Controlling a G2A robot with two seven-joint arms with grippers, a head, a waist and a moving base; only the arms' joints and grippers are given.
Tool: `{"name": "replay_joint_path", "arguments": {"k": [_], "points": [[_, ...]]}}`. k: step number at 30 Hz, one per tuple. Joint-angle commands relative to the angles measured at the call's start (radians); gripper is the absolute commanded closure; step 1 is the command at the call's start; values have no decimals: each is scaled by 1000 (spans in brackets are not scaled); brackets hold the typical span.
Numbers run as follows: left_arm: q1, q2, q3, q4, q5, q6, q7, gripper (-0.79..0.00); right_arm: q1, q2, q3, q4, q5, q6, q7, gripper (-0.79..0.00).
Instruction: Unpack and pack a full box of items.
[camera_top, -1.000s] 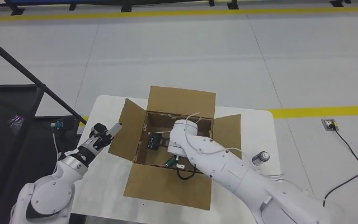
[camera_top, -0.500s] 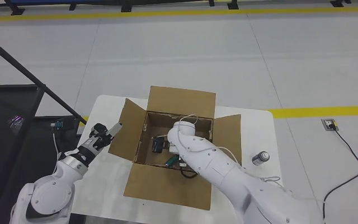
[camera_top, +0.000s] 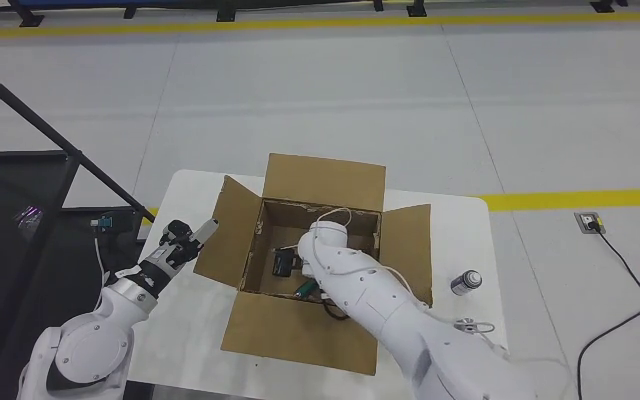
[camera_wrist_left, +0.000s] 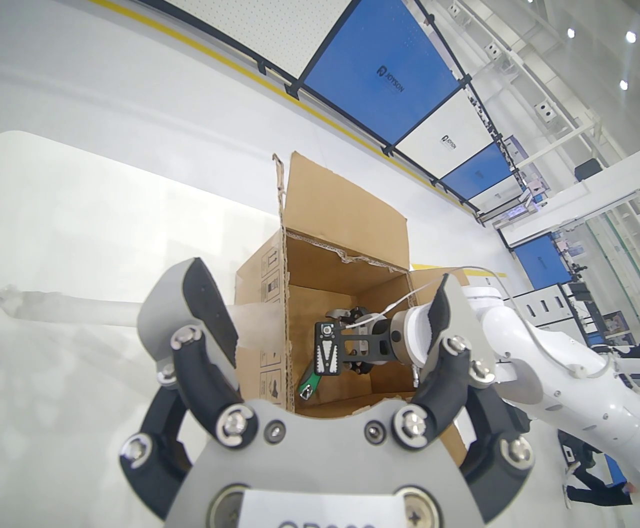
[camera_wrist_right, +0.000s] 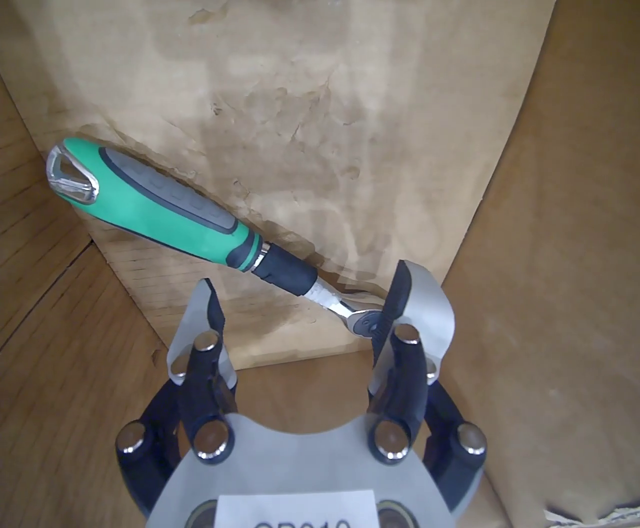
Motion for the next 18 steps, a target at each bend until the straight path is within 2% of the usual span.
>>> {"name": "replay_joint_path", "arguments": {"k": [1,2,3,5,7,9,14,18], "points": [[0,0,0,0,0,0,0,-785,3,-8,6,18,6,6,-12,-603],[0,0,0,0,0,0,0,-785,4,-11,9,27,9,13,-16,-594],[0,0,0,0,0,0,0,-785,6,-14,12,36,13,18,-19,-526],[0,0,0,0,0,0,0,-785,8,-20,18,50,20,28,-22,-493],[0,0,0,0,0,0,0,-785,10,-25,24,64,28,38,-25,-526],[0,0,0,0,0,0,0,-785,11,-29,28,77,31,47,-25,-529],[0,0,0,0,0,0,0,-785,10,-36,37,92,37,62,-45,-480],[0,0,0,0,0,0,0,-785,11,-37,34,99,20,32,-71,-517]]}}
